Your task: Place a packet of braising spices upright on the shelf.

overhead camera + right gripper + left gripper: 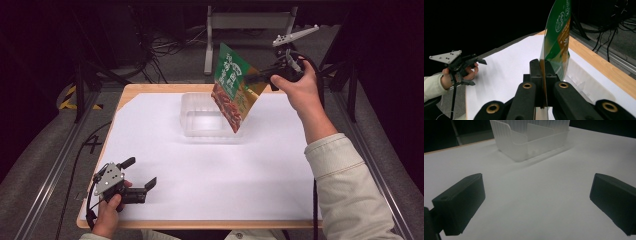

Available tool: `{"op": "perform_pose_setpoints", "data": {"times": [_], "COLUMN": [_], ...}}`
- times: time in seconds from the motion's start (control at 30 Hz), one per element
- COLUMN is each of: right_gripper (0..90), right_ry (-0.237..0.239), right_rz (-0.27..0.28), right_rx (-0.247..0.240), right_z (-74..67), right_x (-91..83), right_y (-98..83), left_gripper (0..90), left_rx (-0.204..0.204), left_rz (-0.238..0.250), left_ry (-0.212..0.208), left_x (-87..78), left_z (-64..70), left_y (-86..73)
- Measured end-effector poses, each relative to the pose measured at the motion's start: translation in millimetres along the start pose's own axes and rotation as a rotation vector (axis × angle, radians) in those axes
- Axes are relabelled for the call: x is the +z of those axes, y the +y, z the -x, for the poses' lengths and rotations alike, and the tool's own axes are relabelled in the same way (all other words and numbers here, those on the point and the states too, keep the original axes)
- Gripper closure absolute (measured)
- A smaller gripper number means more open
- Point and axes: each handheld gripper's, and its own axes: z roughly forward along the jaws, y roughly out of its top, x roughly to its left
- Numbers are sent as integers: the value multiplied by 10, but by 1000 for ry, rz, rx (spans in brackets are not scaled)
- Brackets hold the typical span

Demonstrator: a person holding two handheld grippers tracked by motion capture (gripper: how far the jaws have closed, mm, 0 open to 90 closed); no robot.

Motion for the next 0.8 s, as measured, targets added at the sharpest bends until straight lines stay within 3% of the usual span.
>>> {"op": "perform_pose_setpoints", "data": {"times": [0.43,0.8], "right_gripper": [900,900], "right_ry": [11,30], "right_rz": [12,32], "right_rx": [4,7], "right_z": [75,154], "right_x": [272,415], "right_y": [175,196], "left_gripper": [7,7], "left_rx": [-1,6], "left_rz": [10,9], "left_ry": [-21,-36], "left_x": [51,90], "left_z": [-1,-4], "left_y": [19,33]}}
